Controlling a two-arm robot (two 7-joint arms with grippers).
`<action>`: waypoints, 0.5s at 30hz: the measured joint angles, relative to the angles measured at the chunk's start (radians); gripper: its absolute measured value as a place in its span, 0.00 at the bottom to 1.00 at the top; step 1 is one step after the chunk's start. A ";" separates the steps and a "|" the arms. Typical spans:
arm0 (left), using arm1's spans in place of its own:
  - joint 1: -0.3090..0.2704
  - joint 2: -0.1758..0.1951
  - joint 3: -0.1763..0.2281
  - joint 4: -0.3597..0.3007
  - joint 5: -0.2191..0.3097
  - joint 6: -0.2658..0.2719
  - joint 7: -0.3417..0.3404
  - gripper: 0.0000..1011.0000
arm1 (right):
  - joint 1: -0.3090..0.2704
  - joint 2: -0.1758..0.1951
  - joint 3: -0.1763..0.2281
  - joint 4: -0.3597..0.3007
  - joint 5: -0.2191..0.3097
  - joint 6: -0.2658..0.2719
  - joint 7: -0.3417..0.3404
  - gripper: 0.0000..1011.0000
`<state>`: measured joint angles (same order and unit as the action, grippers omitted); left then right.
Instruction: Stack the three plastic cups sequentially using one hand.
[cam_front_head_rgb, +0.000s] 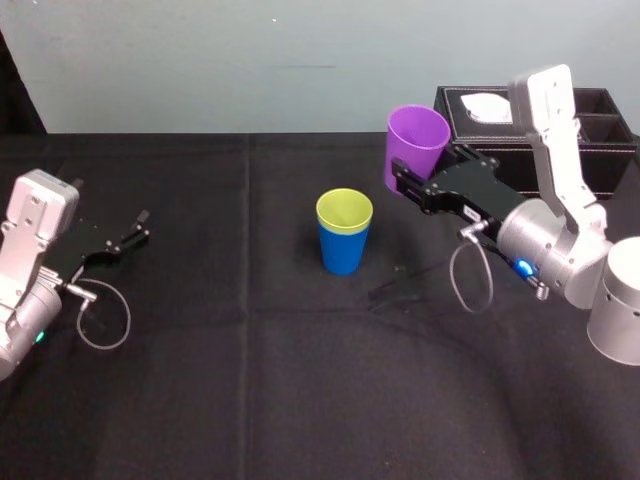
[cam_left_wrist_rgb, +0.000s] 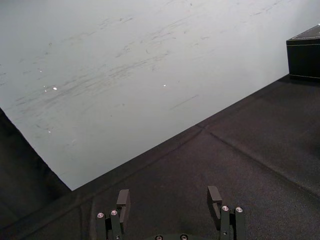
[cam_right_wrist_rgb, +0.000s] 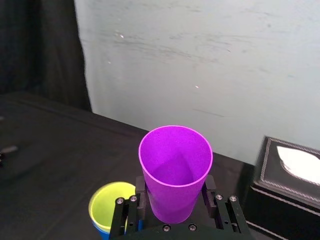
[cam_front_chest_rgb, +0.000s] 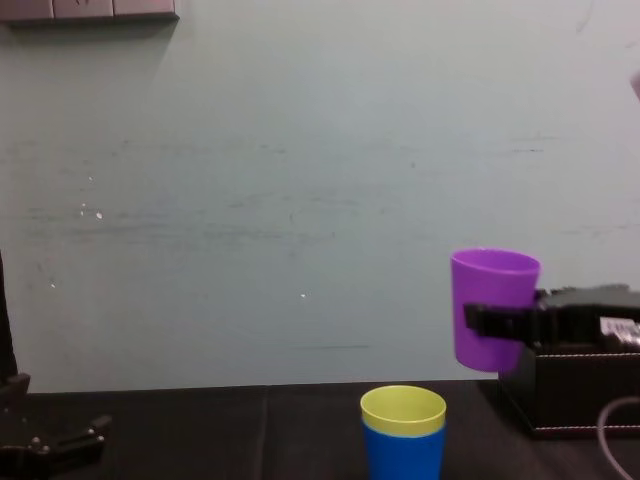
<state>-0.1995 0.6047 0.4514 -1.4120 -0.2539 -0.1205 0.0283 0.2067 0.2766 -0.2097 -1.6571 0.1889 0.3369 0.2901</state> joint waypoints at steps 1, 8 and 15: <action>0.000 0.000 0.000 0.000 0.000 0.000 0.000 1.00 | 0.003 0.000 -0.003 -0.005 0.003 0.006 0.002 0.67; 0.000 0.000 0.000 0.000 0.000 0.000 0.000 1.00 | 0.019 0.005 -0.042 -0.036 0.019 0.046 0.009 0.67; 0.000 0.000 0.000 0.000 0.000 0.000 0.000 1.00 | 0.022 0.009 -0.075 -0.050 0.027 0.058 0.008 0.67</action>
<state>-0.1995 0.6047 0.4514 -1.4119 -0.2539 -0.1206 0.0282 0.2284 0.2854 -0.2850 -1.7070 0.2160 0.3950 0.2984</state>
